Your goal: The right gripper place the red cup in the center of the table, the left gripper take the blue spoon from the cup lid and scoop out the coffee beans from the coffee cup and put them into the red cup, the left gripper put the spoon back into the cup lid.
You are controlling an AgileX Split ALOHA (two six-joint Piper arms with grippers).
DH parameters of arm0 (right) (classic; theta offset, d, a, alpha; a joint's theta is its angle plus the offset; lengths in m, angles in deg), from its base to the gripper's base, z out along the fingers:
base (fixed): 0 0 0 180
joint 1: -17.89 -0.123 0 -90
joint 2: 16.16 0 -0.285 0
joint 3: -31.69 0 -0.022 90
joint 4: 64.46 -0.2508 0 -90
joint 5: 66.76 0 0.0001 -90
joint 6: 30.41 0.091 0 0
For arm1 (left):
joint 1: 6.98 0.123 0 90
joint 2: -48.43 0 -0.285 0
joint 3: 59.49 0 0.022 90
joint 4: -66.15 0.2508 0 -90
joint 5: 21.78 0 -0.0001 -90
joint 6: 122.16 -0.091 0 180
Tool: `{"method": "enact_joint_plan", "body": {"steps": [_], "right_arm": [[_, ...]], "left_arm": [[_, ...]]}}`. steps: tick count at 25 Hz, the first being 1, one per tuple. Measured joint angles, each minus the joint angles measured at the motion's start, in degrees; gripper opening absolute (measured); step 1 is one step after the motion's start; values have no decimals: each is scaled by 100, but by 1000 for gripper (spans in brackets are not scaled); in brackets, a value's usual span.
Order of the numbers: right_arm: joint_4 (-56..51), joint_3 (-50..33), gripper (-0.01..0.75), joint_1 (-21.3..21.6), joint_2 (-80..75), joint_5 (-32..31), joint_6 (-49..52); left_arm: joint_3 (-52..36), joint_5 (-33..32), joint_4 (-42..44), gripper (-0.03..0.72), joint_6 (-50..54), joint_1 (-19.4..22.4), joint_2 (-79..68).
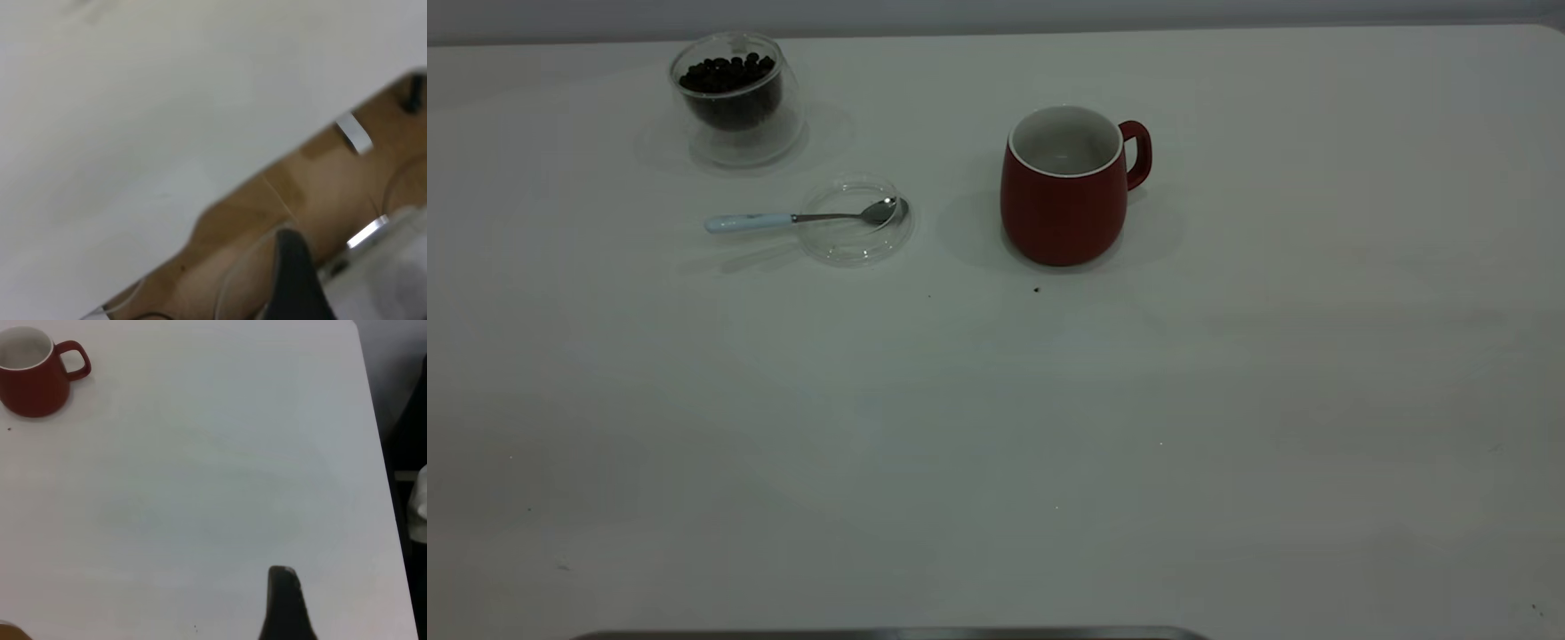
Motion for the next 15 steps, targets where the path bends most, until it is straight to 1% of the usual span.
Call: {"method": "enact_joint_plan", "body": {"steps": [3, 6, 10, 15], "right_arm": [[0, 0, 550, 0, 0, 0, 0], [0, 0, 550, 0, 0, 0, 0], [0, 0, 550, 0, 0, 0, 0], [0, 0, 550, 0, 0, 0, 0]], "left_arm": [[0, 0, 166, 547, -46, 826, 335], [0, 0, 284, 547, -33, 1524, 666], [0, -6, 284, 547, -28, 2019, 998], [0, -25, 284, 547, -19, 2219, 1018]]}}
